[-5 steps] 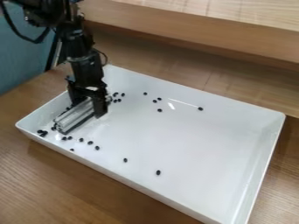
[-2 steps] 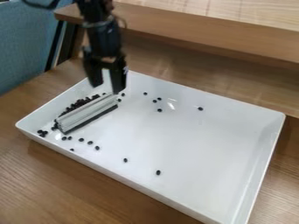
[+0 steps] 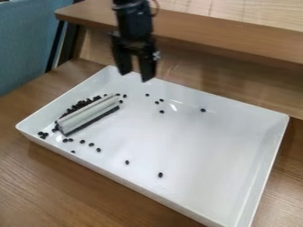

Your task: Sweep into pile

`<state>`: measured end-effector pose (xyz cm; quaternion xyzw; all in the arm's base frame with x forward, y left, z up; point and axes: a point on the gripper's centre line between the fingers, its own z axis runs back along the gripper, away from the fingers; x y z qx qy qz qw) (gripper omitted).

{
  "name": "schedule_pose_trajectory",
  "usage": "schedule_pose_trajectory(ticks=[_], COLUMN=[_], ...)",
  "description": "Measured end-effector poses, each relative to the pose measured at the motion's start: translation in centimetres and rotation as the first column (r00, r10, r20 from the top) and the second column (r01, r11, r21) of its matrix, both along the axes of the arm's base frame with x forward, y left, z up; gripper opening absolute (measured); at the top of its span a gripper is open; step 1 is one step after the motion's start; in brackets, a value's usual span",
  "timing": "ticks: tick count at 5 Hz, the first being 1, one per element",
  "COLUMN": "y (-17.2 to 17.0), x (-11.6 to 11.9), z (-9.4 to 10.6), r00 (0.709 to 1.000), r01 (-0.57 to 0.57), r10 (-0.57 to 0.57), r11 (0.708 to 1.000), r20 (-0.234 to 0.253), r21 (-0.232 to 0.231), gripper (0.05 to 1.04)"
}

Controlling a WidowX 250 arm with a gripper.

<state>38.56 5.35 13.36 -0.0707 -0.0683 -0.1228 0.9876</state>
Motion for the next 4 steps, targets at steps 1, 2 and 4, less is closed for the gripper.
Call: schedule_pose_trajectory(ticks=[1, 2, 4], y=[-2.8, -5.2, -7.0], x=[0.4, 0.2, -0.4], z=[0.1, -0.5, -0.2], r00=[0.998, 0.993, 0.988], r01=[0.065, 0.118, 0.154], r10=[-0.065, -0.118, -0.153], r11=[0.998, 0.993, 0.988], r20=[0.009, 0.0, 0.014], r21=[-0.016, -0.024, -0.027], gripper=[1.001, 1.0, 1.001])
